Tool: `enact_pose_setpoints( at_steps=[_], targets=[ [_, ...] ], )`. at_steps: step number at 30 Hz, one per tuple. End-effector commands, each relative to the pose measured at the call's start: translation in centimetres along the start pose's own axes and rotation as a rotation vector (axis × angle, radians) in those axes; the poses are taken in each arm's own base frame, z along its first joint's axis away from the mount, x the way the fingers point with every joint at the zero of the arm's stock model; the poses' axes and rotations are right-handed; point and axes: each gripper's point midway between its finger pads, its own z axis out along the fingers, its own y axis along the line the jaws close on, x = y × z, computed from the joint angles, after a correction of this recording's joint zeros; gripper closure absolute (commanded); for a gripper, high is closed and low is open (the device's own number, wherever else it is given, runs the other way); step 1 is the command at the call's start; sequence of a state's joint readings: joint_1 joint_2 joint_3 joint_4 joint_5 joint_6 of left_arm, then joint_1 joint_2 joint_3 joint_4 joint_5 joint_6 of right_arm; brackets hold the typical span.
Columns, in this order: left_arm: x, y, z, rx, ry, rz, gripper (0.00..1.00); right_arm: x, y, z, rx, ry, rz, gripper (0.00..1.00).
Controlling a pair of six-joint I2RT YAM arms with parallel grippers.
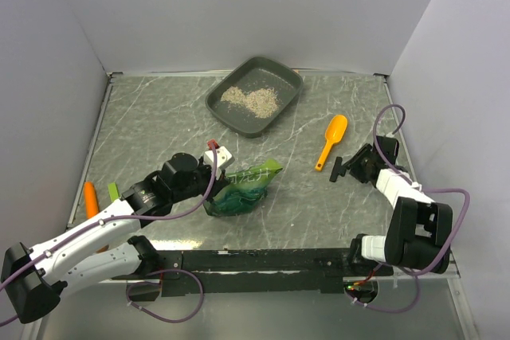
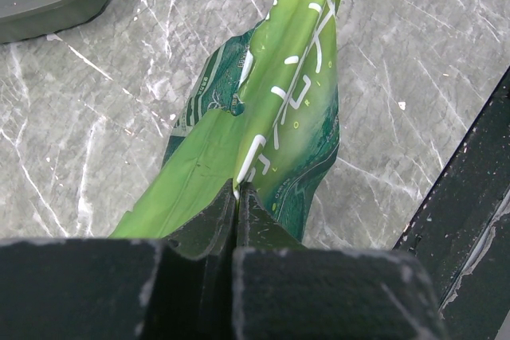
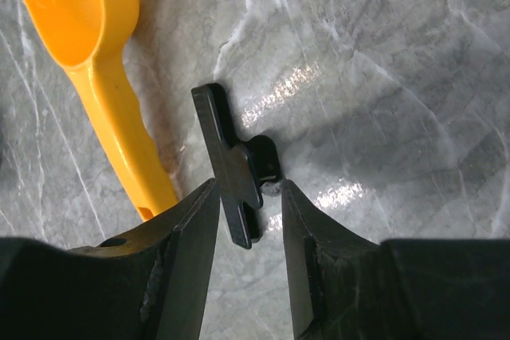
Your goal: Fill the litter box with clean litter
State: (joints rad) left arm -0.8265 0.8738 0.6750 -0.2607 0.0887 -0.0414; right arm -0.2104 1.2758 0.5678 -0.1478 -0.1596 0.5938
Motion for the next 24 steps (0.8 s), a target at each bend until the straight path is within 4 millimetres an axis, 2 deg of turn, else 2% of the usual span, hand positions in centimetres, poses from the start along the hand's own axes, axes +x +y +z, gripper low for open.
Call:
enact_pose_setpoints(
  at_steps=[1,10,18,20,24],
  targets=[
    [-0.9,0.6,-0.4,-0.037,-0.029,-0.001,0.95,-0.6,0.3,0.8,-0.022,-0.019,-0.004,0.57],
    [-1.1,0.6,-0.5,-0.035,-0.038,-0.001,0.87,0.1,0.5,1.8,-0.044,0.016,0.007,0.60],
    [-1.1,0.5,-0.5,-0.034,-0.043,0.000,0.81,0.2,0.5,2.2,-0.040,0.038,0.013,0.80],
    [-1.3,0.6,-0.6,-0.037,-0.047,0.002,0.78,0.4,0.4,2.3,-0.034,0.048,0.017,0.98],
    [-1.7,0.8,-0.8,-0.049,-0.060,0.005,0.65,0.1,0.1,2.0,-0.017,0.023,0.020,1.00]
  ],
)
